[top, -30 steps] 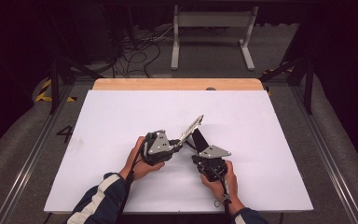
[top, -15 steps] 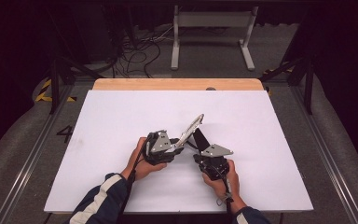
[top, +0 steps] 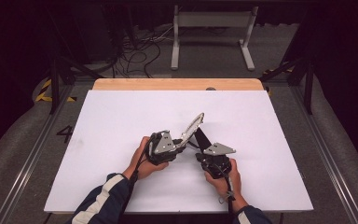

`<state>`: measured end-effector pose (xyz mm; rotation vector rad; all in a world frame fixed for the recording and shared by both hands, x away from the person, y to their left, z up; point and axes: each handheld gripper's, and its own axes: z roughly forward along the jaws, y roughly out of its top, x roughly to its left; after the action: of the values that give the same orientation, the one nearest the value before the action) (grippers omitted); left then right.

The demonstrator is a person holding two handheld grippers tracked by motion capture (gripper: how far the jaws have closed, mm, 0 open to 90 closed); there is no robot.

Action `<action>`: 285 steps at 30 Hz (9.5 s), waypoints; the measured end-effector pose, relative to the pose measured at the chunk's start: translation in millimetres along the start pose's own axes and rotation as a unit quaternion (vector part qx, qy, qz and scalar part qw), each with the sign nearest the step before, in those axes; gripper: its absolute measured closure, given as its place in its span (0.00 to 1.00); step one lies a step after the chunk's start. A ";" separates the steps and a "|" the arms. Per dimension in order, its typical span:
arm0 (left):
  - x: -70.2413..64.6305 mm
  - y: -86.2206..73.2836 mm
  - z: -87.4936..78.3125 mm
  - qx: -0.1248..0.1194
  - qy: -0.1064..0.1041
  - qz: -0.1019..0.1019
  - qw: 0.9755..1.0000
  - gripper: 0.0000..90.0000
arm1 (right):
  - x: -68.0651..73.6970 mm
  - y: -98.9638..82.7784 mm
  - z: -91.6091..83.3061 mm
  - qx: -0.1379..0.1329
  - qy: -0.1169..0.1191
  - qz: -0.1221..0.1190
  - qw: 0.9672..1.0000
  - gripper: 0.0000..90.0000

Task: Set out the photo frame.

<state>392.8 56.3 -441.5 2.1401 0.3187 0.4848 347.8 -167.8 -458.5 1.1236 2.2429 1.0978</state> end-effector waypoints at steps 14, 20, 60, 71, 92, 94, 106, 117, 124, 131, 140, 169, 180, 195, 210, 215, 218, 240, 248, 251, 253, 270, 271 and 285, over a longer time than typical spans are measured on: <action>-13.6 6.9 -5.4 0.007 0.007 0.036 0.999 0.82 | -6.6 -0.7 -4.2 0.000 0.000 0.007 1.000 1.00; -13.9 6.4 -4.9 0.005 0.005 0.029 1.000 0.81 | -10.9 -1.0 -5.2 -0.002 0.003 0.011 1.000 1.00; -16.9 2.9 14.2 0.016 -0.025 0.000 1.000 0.76 | -41.1 -5.0 -3.3 0.006 -0.018 0.040 0.999 1.00; -20.0 6.2 17.3 0.015 -0.030 0.001 0.999 0.76 | -43.9 -5.3 -3.3 0.003 -0.026 0.047 0.999 1.00; -10.2 1.8 -13.8 -0.004 -0.033 -0.023 0.999 0.75 | -26.5 -2.5 -13.0 -0.028 0.016 0.026 0.999 0.82; -9.4 -1.0 -18.8 -0.003 -0.031 -0.027 0.999 0.75 | -24.0 -1.8 -14.7 -0.033 0.018 0.022 0.999 0.80; -12.6 -45.3 -80.5 0.027 -0.007 -0.053 0.998 0.56 | -9.7 1.8 -21.7 -0.056 0.020 0.008 0.998 0.64; -15.7 -81.3 -120.4 0.045 0.025 -0.087 0.995 0.46 | -3.5 5.2 -22.2 -0.062 0.029 0.002 0.998 0.59; -18.1 -90.7 -130.5 0.055 0.046 -0.097 0.993 0.42 | 2.3 12.2 -15.3 -0.075 0.024 -0.002 0.997 0.55; -22.1 -96.1 -134.1 0.068 0.055 -0.096 0.992 0.40 | 0.6 18.2 -2.3 -0.084 0.019 0.014 0.996 0.54; -21.1 -101.2 -140.0 0.067 0.060 -0.114 0.989 0.37 | 1.0 24.1 0.8 -0.101 0.008 0.035 0.994 0.59; -16.1 -93.5 -126.2 0.063 0.039 -0.108 0.991 0.36 | -19.7 22.4 -14.5 -0.062 0.081 0.061 0.993 0.81; 18.9 -63.2 -101.1 -0.002 0.012 -0.117 0.993 0.29 | -20.4 19.5 -21.4 -0.057 0.092 0.056 0.993 0.82; 43.8 -17.8 -11.8 -0.010 -0.062 -0.122 0.990 0.21 | -19.3 16.6 -41.5 -0.077 0.057 0.056 0.994 0.73; 46.5 -4.0 33.8 -0.013 -0.091 -0.137 0.986 0.21 | -9.2 15.9 -60.8 -0.125 0.011 0.040 0.991 0.87; 47.9 -2.3 41.1 -0.034 -0.120 -0.148 0.981 0.20 | -9.0 15.3 -61.2 -0.126 0.009 0.042 0.991 0.87; 46.9 -3.0 41.7 -0.025 -0.143 -0.142 0.979 0.25 | -10.0 15.5 -60.9 -0.125 0.012 0.045 0.991 0.87; 39.9 -8.8 22.2 -0.001 -0.100 -0.123 0.987 0.38 | -18.6 16.7 -56.4 -0.131 0.001 0.059 0.990 0.91; 34.4 -10.6 9.5 0.005 -0.085 -0.106 0.991 0.42 | -26.1 16.8 -53.8 -0.127 0.004 0.067 0.990 0.90; 35.5 -9.6 9.7 -0.003 -0.079 -0.112 0.991 0.39 | -25.1 17.7 -52.8 -0.129 0.005 0.064 0.990 0.90; 36.4 -7.7 9.6 -0.015 -0.073 -0.114 0.991 0.38 | -24.2 17.9 -52.6 -0.126 0.004 0.063 0.990 0.89; 44.4 -1.7 2.2 -0.041 -0.029 -0.127 0.991 0.61 | -22.1 16.7 -57.3 -0.127 0.009 0.062 0.990 1.00; 43.8 -1.5 3.5 -0.034 -0.030 -0.123 0.991 0.61 | -21.3 17.1 -57.2 -0.127 0.006 0.058 0.990 1.00; 43.6 -3.1 7.1 -0.020 -0.037 -0.126 0.991 0.61 | -24.7 15.6 -55.3 -0.111 0.014 0.066 0.992 0.96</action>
<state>434.6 70.3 -438.1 2.0371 0.5254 0.2625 334.9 -207.9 -412.2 1.1817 2.0294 1.3862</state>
